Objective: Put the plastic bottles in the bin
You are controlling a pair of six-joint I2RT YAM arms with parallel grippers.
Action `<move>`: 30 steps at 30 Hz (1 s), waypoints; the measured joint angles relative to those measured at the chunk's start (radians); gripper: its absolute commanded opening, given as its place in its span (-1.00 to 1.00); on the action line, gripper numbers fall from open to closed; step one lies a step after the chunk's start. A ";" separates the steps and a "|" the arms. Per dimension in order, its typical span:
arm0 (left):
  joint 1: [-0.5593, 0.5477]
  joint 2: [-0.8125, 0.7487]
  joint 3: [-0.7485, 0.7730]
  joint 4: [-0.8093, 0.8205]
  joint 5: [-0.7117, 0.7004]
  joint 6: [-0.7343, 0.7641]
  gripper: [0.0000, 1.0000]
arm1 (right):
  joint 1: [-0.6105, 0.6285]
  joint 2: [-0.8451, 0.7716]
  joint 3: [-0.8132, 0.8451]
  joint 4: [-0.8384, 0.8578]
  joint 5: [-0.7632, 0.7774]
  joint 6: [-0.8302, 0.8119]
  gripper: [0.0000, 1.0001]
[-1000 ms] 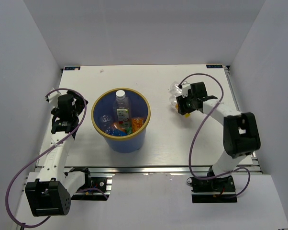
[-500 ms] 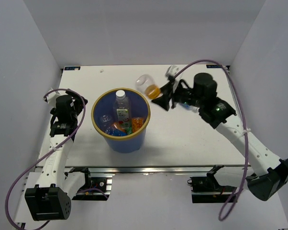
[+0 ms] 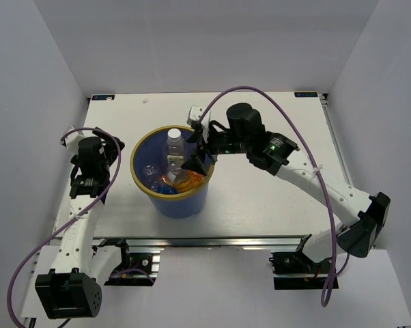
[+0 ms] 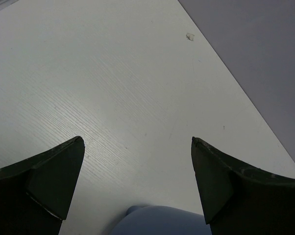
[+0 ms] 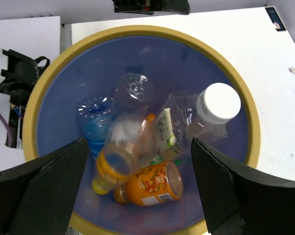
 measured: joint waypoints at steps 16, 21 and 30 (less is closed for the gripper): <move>0.000 0.000 0.000 -0.001 -0.011 0.001 0.96 | -0.334 -0.208 -0.190 0.229 0.150 0.172 0.79; 0.000 0.003 0.000 0.001 -0.010 0.002 0.96 | -0.540 -0.178 -0.267 0.255 0.109 0.234 0.79; 0.000 0.036 0.000 0.001 -0.011 0.008 0.97 | -0.745 0.212 -0.217 0.176 0.047 0.130 0.79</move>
